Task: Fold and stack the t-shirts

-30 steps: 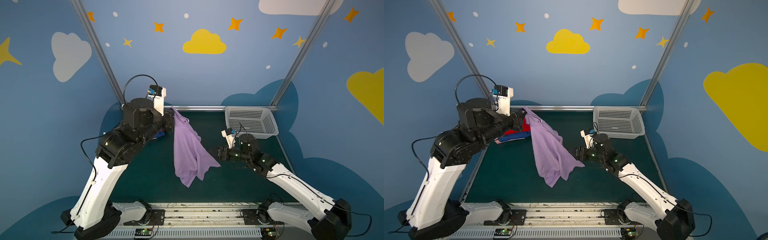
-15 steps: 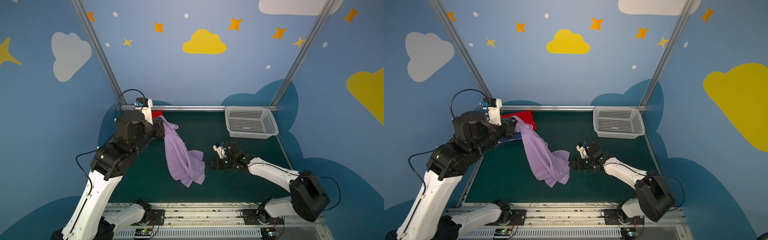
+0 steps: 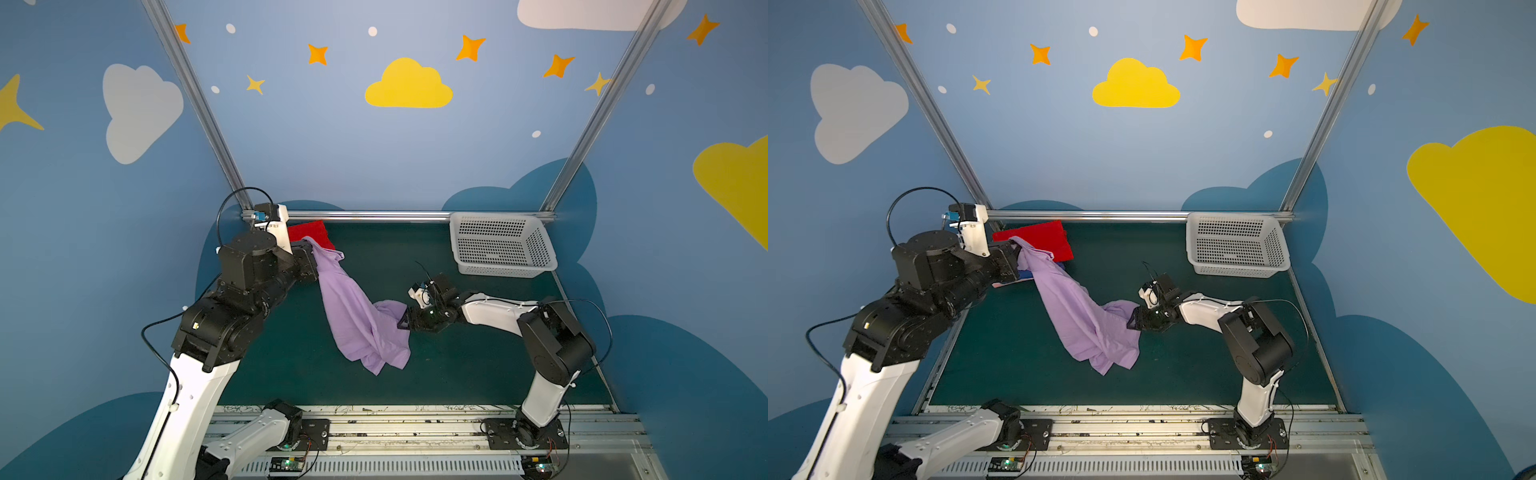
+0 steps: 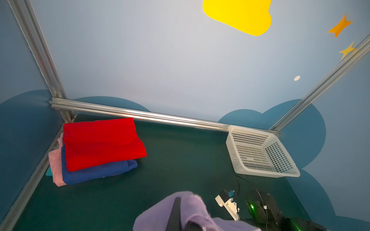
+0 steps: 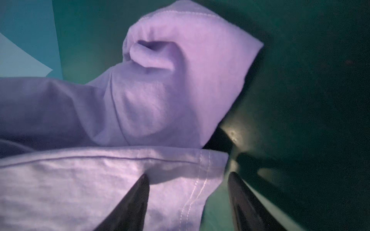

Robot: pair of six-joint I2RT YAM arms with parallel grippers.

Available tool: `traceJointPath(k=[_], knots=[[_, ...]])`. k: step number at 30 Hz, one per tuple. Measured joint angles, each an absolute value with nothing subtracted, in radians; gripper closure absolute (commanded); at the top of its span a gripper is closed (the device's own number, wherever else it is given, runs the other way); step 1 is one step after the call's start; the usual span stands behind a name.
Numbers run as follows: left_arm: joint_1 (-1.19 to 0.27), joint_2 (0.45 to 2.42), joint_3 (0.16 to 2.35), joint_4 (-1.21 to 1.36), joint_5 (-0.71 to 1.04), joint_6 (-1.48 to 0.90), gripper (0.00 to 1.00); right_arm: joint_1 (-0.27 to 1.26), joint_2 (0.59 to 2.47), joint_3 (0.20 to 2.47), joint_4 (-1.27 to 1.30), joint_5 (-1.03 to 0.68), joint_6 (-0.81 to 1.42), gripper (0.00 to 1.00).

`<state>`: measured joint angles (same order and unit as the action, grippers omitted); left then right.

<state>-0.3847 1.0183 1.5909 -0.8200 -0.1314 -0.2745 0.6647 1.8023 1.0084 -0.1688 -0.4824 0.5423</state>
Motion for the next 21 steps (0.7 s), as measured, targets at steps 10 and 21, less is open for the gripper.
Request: traceJointPath(k=[10, 21], knots=[[-0.345, 1.020, 1.538, -0.820, -0.093, -0.293, 0.96, 0.661, 1.883, 0.996, -0.050, -0.566, 0.664, 1.00], [-0.255, 1.207, 1.607, -0.770, -0.047, -0.284, 0.96, 0.483, 1.825, 1.468, -0.417, -0.417, 0.541, 1.00]])
